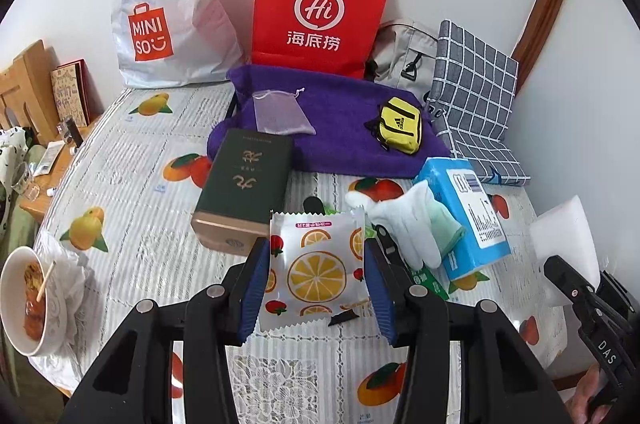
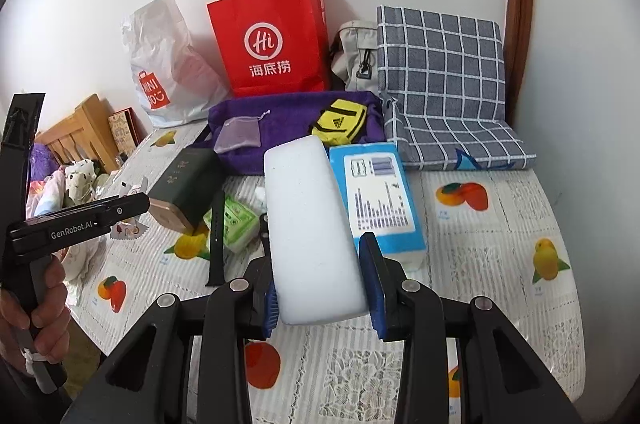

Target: Organize soft objects

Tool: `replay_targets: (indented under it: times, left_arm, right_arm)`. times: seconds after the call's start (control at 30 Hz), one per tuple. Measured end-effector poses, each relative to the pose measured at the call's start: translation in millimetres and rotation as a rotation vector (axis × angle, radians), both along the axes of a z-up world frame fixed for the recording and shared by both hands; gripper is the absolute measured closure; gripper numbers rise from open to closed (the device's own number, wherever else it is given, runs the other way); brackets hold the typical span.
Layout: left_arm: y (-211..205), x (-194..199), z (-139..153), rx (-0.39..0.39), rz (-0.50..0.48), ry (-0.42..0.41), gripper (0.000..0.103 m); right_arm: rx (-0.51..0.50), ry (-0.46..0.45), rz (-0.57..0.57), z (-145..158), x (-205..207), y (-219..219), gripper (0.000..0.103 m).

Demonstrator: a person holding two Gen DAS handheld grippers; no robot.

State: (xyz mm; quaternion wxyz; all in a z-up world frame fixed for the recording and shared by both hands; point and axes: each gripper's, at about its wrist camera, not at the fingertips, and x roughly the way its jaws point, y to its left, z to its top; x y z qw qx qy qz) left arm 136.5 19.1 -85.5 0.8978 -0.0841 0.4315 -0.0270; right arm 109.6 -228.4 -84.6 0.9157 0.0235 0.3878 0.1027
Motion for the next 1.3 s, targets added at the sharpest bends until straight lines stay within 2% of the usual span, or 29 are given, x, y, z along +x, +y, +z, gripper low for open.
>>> replay_targets:
  times: [0.47, 1.03, 1.3]
  left_arm:
    - [10, 38, 5, 0.010, 0.007, 0.009, 0.059]
    - [13, 105, 14, 0.061, 0.002, 0.005, 0.059]
    - [14, 141, 9, 0.074, -0.017, 0.021, 0.059]
  right_arm:
    - [0.008, -0.004, 0.042, 12, 51, 13, 0.068]
    - [0.011, -0.004, 0.045, 15, 133, 25, 0.068]
    - [0.018, 0.005, 0.058, 10, 172, 38, 0.068]
